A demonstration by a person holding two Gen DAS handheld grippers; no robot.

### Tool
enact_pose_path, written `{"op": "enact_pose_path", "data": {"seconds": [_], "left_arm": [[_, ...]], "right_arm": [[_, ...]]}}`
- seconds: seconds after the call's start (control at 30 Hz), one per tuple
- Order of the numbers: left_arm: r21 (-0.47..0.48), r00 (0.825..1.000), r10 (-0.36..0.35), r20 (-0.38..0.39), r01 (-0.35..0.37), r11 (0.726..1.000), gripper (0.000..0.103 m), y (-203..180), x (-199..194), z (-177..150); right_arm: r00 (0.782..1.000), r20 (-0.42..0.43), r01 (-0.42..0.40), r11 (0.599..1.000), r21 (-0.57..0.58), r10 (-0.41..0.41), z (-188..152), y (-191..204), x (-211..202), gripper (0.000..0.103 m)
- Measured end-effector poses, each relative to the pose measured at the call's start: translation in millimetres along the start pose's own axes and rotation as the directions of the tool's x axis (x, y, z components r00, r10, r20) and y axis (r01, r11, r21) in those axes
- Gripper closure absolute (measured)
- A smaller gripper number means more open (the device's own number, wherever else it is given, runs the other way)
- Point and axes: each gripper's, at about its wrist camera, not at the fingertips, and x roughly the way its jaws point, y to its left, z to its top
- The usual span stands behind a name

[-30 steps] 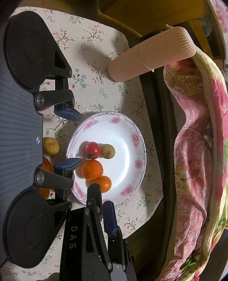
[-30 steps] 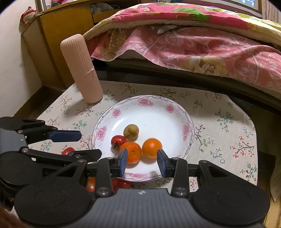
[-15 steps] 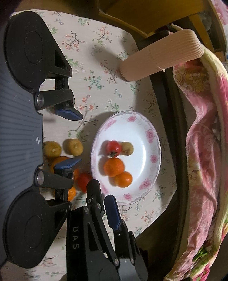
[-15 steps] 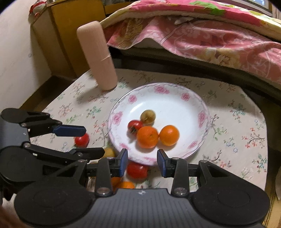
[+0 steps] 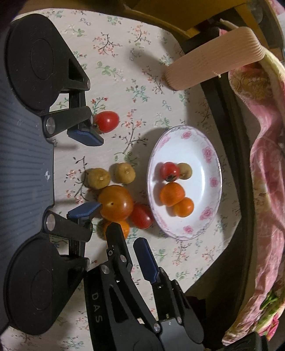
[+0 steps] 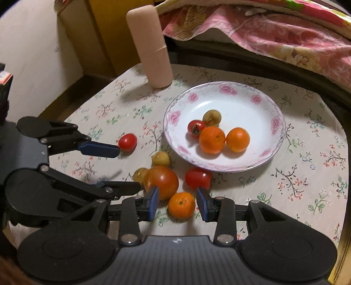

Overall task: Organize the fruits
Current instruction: 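Withdraw both tools from the plate back toward the remaining fruits, then grasp a red cherry tomato with the left tool and lift it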

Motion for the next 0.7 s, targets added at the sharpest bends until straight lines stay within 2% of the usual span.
{"op": "enact_pose_path", "data": {"seconds": [0.37,0.53,0.7], "left_arm": [[0.018,1.0,0.001,-0.017,0.0,1.0,0.034,0.5,-0.7,-6.2],[0.036,1.0,0.003,-0.008,-0.003,0.999,0.032,2.3,-4.8,-11.6],[0.015,1.0,0.015,0.0,-0.015,1.0,0.031,15.9,-6.3,-16.8]], "right_arm": [[0.998,-0.065,-0.004,0.999,-0.035,0.002,-4.4,-0.6,14.9,0.065],[0.997,-0.076,0.002,0.999,-0.051,-0.006,-4.9,-0.3,24.3,0.063],[0.997,-0.078,-0.003,0.999,-0.052,-0.001,-4.4,-1.1,28.3,0.063]]}}
